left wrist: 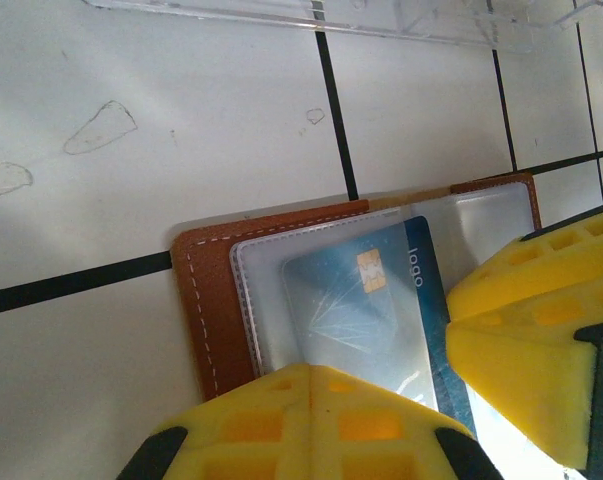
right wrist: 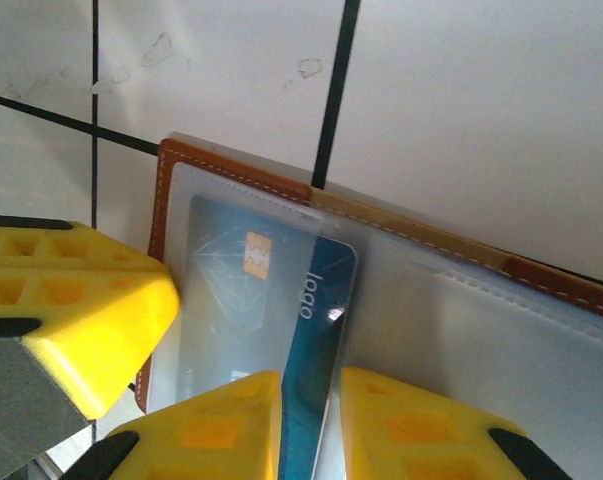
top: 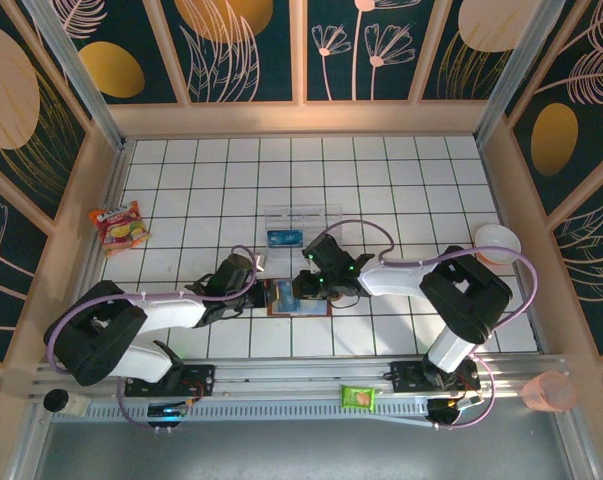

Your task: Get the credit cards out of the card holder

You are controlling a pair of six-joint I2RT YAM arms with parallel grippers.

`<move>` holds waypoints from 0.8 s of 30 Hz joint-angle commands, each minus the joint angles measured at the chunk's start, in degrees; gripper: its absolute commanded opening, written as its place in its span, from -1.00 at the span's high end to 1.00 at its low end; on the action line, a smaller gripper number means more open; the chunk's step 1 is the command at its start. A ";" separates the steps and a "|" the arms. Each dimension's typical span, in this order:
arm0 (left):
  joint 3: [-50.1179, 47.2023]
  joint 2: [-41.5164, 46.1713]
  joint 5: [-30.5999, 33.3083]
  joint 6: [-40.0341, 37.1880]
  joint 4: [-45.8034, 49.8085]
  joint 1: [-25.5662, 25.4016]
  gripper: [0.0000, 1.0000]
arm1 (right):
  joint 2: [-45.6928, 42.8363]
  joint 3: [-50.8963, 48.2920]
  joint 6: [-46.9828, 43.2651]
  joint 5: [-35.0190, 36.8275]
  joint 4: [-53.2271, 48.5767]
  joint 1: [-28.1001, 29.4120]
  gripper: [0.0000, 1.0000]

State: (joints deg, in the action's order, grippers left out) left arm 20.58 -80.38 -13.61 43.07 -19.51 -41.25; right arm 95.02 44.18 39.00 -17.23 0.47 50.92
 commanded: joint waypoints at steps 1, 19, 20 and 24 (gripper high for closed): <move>-1.24 -1.20 -0.71 -0.44 1.53 -0.23 1.00 | 1.24 -0.90 0.85 -2.92 2.22 -0.55 0.55; -1.77 1.45 -0.05 -0.26 2.47 -0.21 1.00 | -8.46 -6.65 3.69 4.39 -1.79 -1.17 1.00; -1.77 1.52 -0.04 -0.18 2.37 -0.20 1.00 | -9.53 -6.65 3.50 5.10 -2.77 -1.13 1.00; -1.62 1.44 -0.26 -0.15 2.11 -0.20 1.00 | -11.10 -6.00 3.62 6.07 -5.28 -0.59 1.00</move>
State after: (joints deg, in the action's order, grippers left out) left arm 19.81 -79.33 -13.69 43.09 -19.42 -41.25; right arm 85.36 38.09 42.33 -13.76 -1.13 49.93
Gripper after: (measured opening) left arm 0.052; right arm 0.046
